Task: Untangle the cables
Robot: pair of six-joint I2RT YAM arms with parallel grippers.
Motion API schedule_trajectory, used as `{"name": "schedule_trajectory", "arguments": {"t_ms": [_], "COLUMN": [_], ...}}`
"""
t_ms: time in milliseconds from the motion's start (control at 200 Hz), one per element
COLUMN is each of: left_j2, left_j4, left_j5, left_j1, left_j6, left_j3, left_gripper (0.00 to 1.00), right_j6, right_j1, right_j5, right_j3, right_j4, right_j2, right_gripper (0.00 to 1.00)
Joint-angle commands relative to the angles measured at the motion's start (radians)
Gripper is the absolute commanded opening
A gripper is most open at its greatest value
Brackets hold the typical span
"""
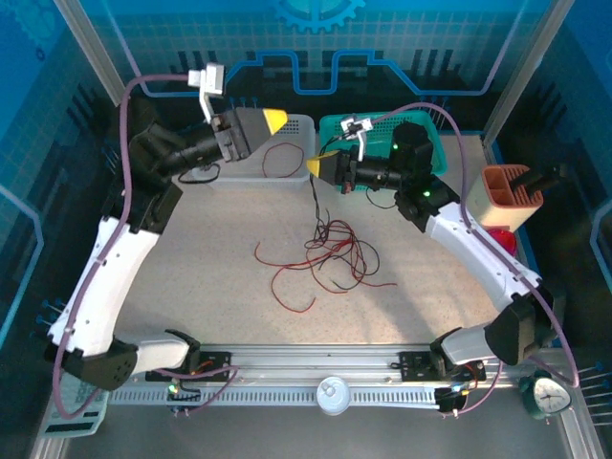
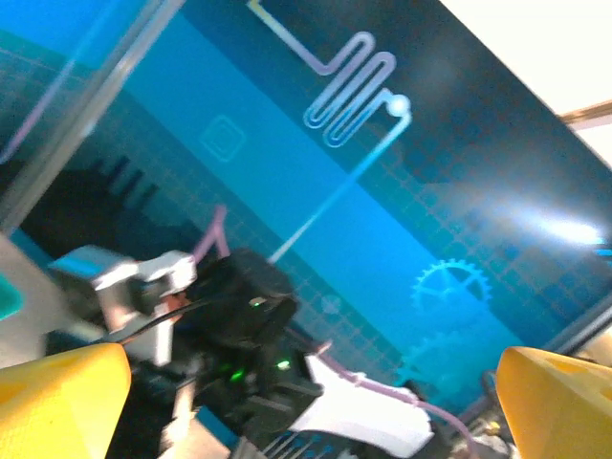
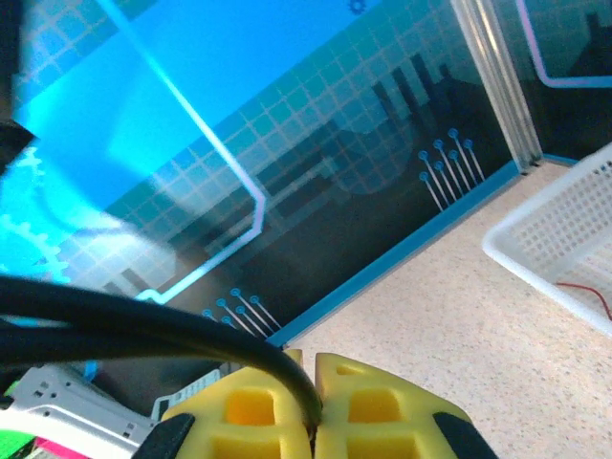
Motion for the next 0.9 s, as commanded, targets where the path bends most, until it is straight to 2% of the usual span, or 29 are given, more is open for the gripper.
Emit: {"name": "schedule_trajectory", "arguments": {"t_ms": [0, 145, 315, 475, 650, 895], "left_j2": [-0.011, -0.006, 0.019, 0.016, -0.003, -0.018], "left_j4": [-0.062, 0.001, -0.026, -0.141, -0.138, -0.120], "left_j5": [-0.091, -0.063, -0.036, -0.116, -0.144, -0.158], "left_j1": [0.016, 0.015, 0.003, -0.043, -0.063, -0.075], "left_j6": [0.139, 0.183, 0.264, 0.450, 0.513, 0.526], "left_j3": [-0.120, -0.217, -0.212, -0.189, -0.221, -0.224], "left_gripper": [0.99, 0.95, 0.80, 0.72, 0.69, 0.69], "right_j6": [-0.004, 0.013, 0.000, -0.025, -0.063, -0.092], "right_j1": [-0.007, -0.007, 0.006, 0.027, 0.054, 0.087], "right_j5": [-0.098, -0.130, -0.129, -0.117, -0.104, -0.084], "right_j3": [-0.002, 0.011, 0.033, 0.049, 0.063, 0.071], "right_j4": [0.025, 0.029, -0.006, -0.062, -0.133, -0.170], "right_j2": [-0.046, -0.057, -0.039, -0.010, 0.017, 0.040], "right_gripper": [0.00, 0.00, 0.00, 0.00, 0.00, 0.00]}}
